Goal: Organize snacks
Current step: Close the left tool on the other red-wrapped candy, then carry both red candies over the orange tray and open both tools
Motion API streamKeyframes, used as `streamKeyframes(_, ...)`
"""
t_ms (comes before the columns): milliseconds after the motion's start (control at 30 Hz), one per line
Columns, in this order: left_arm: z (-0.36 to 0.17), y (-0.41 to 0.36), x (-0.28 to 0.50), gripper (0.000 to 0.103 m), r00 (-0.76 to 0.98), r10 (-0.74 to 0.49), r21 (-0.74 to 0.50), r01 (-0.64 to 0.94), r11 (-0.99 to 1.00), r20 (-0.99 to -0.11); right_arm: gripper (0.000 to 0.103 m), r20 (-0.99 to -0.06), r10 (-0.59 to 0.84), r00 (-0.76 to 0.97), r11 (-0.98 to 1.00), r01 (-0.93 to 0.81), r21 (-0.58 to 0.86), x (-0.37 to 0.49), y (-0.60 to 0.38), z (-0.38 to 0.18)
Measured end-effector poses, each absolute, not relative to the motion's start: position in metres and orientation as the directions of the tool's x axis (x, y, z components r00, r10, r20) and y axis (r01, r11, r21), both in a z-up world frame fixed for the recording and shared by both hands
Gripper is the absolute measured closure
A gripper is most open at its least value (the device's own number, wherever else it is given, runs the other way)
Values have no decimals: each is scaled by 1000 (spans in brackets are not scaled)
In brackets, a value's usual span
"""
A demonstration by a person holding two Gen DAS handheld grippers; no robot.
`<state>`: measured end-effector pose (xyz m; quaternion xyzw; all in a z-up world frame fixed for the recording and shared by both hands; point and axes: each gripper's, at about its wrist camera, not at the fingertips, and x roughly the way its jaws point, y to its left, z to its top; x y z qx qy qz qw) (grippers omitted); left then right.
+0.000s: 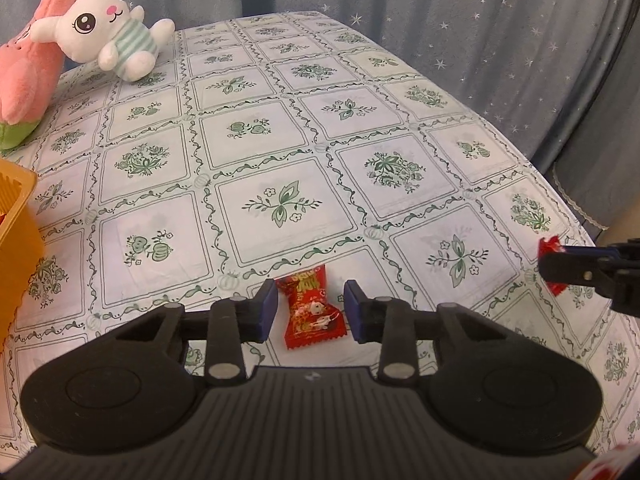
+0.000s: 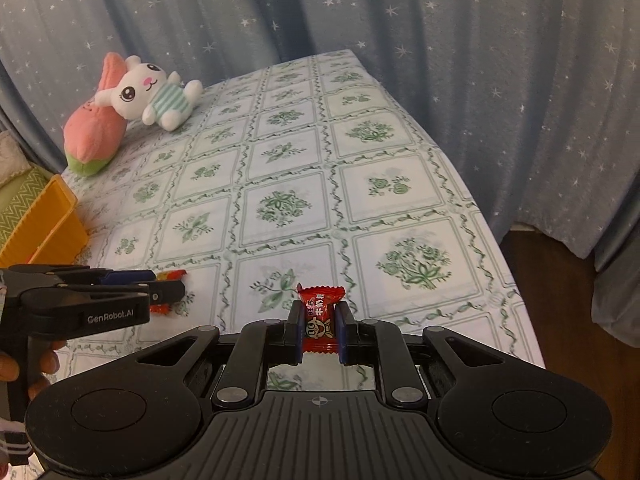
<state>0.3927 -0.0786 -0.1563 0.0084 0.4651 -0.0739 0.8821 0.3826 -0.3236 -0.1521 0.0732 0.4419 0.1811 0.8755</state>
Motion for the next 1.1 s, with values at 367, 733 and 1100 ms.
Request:
streamKeyframes(367,-158,-83,388,83,553,-108,-47,124,991,-826,87,-746,394,537,918,-265,294,376,-336,-151)
streamKeyframes(733,-138,-76,346,84,576,-117,-79,91,993,-809,87,-725,453,518,887,-340,311,364,-324,-139)
streamKeyframes(1100,-89,-23,254,84,635,-26,-107,-90,990,-772,87,-697,618,364,743,-559,367,338,-250,-132)
